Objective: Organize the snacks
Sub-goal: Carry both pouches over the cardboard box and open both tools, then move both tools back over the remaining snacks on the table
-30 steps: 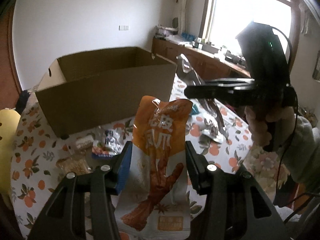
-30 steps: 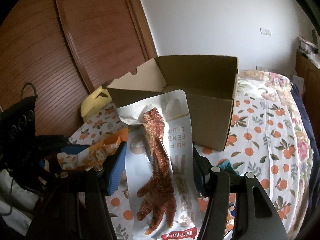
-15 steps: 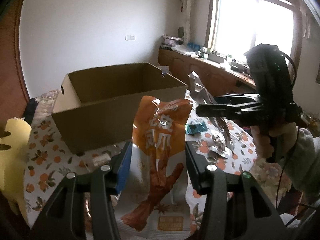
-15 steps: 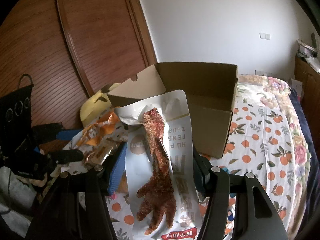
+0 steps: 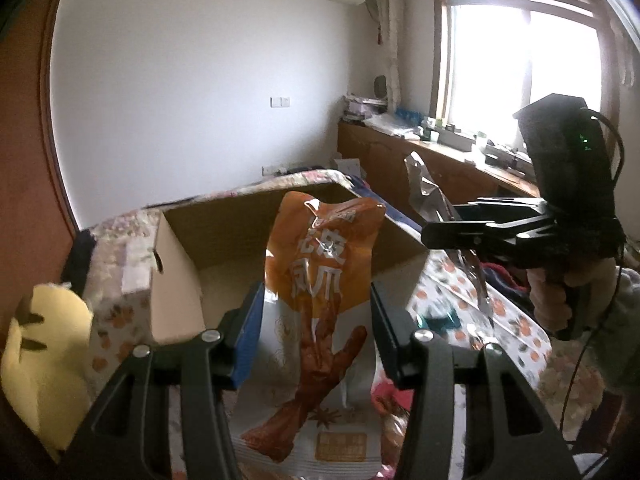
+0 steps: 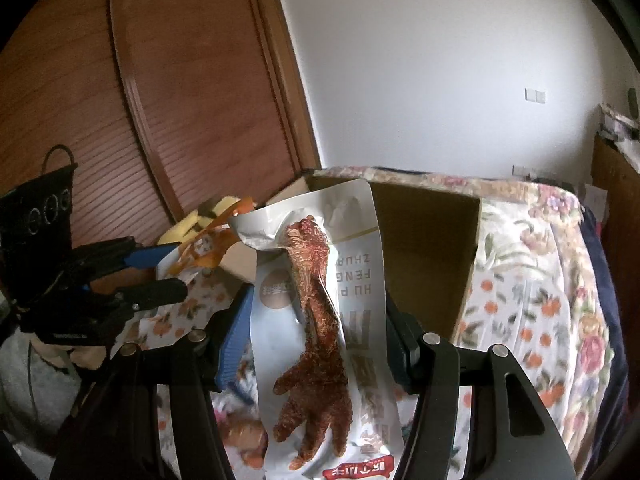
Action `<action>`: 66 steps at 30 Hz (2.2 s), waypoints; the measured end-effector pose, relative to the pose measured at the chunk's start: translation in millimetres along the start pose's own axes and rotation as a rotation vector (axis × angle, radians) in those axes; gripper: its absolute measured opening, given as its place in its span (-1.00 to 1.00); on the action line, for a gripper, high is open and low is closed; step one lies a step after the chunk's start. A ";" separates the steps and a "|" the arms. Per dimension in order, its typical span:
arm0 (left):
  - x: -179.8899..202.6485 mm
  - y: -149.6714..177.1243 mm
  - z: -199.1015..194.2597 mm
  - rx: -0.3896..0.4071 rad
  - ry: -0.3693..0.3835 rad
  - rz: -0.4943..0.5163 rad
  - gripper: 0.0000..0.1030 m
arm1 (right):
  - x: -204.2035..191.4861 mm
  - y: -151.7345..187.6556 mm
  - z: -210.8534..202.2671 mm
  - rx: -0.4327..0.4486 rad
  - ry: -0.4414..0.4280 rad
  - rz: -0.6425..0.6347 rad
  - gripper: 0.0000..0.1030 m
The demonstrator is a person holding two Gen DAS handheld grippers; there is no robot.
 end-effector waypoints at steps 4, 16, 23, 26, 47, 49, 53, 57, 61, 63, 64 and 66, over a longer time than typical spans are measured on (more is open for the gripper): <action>-14.3 -24.6 11.8 0.028 -0.016 -0.001 -0.02 | 2.9 -28.9 6.7 0.021 0.020 -0.026 0.17; -58.0 -57.8 68.3 0.030 -0.056 0.005 -0.01 | 31.7 -83.4 64.9 0.049 0.114 -0.012 0.17; -74.6 -44.0 112.0 -0.043 -0.068 0.004 -0.01 | 65.0 -71.9 101.6 -0.076 0.275 -0.024 0.17; -76.6 -35.8 121.1 -0.064 -0.063 0.003 0.00 | 63.9 -58.1 108.2 -0.121 0.278 -0.045 0.17; -63.3 -3.1 87.5 -0.047 -0.069 -0.028 0.09 | 60.1 -38.2 79.3 -0.122 0.311 0.026 0.38; -59.9 1.7 74.9 -0.038 -0.067 -0.029 0.09 | 50.8 -33.4 62.8 -0.103 0.299 0.028 0.38; -54.7 14.0 48.0 -0.022 -0.088 -0.014 0.09 | 30.2 -21.4 32.4 -0.070 0.270 0.041 0.39; -46.2 25.8 26.6 -0.002 -0.118 0.009 0.09 | 6.2 -2.3 7.8 -0.051 0.246 0.058 0.41; -39.1 40.8 12.4 -0.010 -0.114 0.015 0.09 | -13.0 21.7 -4.9 -0.047 0.236 0.076 0.42; -36.3 47.6 6.4 -0.010 -0.109 0.002 0.09 | -19.9 33.9 -7.6 -0.049 0.241 0.074 0.42; -35.3 52.6 3.1 -0.013 -0.105 -0.007 0.09 | -22.8 39.0 -8.8 -0.051 0.245 0.072 0.42; -32.8 62.1 -1.1 -0.021 -0.092 -0.022 0.10 | -28.9 50.4 -9.9 -0.048 0.249 0.075 0.42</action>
Point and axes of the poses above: each gripper's, at about its wrist camera, not at the fingertips, and z roughly the way its jaws point, x to its right, y to its underside, the point moved 7 cm from there along z, roughly the way its jaws point, and after that the axes turned 3 degrees about -z, right-handed, at the moved point
